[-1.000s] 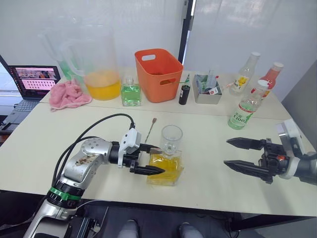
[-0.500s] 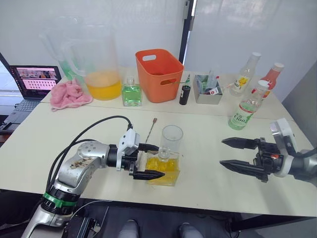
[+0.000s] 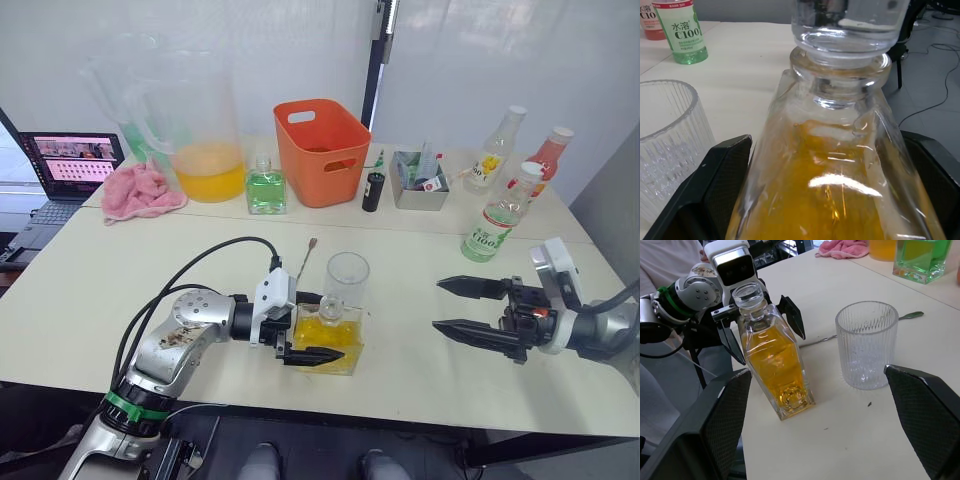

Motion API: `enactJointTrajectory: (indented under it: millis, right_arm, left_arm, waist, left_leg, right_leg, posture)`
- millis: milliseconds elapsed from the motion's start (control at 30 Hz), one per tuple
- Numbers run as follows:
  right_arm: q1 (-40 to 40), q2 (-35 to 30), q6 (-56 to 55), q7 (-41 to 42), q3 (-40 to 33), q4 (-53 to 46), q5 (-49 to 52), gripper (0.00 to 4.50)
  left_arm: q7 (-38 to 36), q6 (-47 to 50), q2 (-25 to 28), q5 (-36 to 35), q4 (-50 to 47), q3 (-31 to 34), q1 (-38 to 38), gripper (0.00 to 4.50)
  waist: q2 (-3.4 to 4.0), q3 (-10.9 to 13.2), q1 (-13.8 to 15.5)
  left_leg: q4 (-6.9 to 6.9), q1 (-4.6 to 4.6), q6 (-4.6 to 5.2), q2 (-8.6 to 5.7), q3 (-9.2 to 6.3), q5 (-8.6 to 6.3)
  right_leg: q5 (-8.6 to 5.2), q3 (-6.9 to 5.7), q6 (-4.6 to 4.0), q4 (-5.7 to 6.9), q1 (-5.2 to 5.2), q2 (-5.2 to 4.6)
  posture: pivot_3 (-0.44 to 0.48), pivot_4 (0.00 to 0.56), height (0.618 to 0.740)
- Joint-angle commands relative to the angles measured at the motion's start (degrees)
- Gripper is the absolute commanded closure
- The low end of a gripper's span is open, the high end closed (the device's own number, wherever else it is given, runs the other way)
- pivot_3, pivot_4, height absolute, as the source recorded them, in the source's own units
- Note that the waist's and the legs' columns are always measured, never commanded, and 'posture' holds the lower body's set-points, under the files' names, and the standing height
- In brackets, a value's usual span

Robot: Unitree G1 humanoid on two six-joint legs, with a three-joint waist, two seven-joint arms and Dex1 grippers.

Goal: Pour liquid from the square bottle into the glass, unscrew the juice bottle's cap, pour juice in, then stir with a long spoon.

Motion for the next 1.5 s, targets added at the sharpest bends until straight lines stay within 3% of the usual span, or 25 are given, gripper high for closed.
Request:
enactJointTrajectory:
  millis: [33,167,433,667,867,1233,1500]
  right_arm:
    - [-0.72,-1.89,-1.07,-0.13,0.83,-4.27,-1.12,0.0]
    - [-6.31,1.0,1.01,-5.39,3.67,-7.41,2.05,0.0]
    - [-19.0,6.36,3.76,-14.12,17.58,-12.18,-2.73,0.0]
    - [-22.57,9.68,3.18,-14.84,25.55,-13.46,-6.79,0.0]
    - [-22.92,12.96,3.55,-16.48,27.28,-12.97,-7.49,0.0]
    - [-23.06,15.0,4.41,-17.88,27.51,-12.56,-7.5,3.43]
    - [-24.16,15.75,3.34,-17.46,26.37,-12.09,-7.25,3.43]
  left_arm:
    - [-0.87,-1.58,-0.17,-0.61,-0.91,0.4,-0.28,1.52]
    - [-1.14,-1.74,-0.21,-0.79,-0.96,0.51,-0.16,1.68]
    - [-0.82,-2.93,-0.31,0.28,0.01,0.16,-0.64,1.68]
    - [-0.39,-4.74,-0.61,2.0,0.71,-0.62,0.06,1.68]
    - [-0.56,-6.2,-0.65,2.43,1.31,-0.12,-0.06,1.68]
    - [-1.02,-6.35,-0.31,2.27,1.38,0.14,-0.08,1.68]
    - [-1.09,-6.16,-0.45,2.1,1.41,0.26,-0.25,1.68]
  waist:
    - [0.02,-0.01,-0.02]
    - [0.02,-0.01,-0.23]
    - [0.02,-0.01,0.01]
    - [0.03,-0.01,0.04]
    - [0.04,-0.01,0.07]
    - [0.04,-0.02,0.03]
    - [0.04,-0.02,-0.04]
  left_leg:
    - [0.0,0.0,0.0,0.0,0.0,0.0]
    - [0.0,0.01,0.0,0.03,0.0,0.0]
    - [0.0,-0.01,0.0,0.03,0.0,0.0]
    - [0.0,-0.02,0.0,0.05,-0.01,0.0]
    - [0.01,-0.02,0.0,0.05,-0.01,0.0]
    - [0.01,-0.01,0.01,0.09,-0.01,0.01]
    - [0.01,0.0,0.01,0.14,-0.01,0.01]
  right_leg:
    - [0.0,0.0,0.0,0.0,0.0,0.0]
    - [0.02,0.0,-0.02,0.01,-0.01,0.02]
    - [0.03,0.0,-0.03,-0.01,-0.03,0.03]
    - [0.05,0.0,-0.06,0.0,-0.03,0.04]
    - [0.08,0.0,-0.09,0.01,-0.03,0.05]
    - [0.12,0.0,-0.15,0.04,-0.03,0.08]
    - [0.12,0.0,-0.15,0.04,-0.04,0.14]
  posture:
    - [0.0,0.15,0.74]
    - [0.0,0.15,0.74]
    - [0.0,0.15,0.74]
    - [0.0,0.15,0.74]
    - [0.0,0.15,0.74]
    - [0.0,0.15,0.74]
    - [0.0,0.15,0.74]
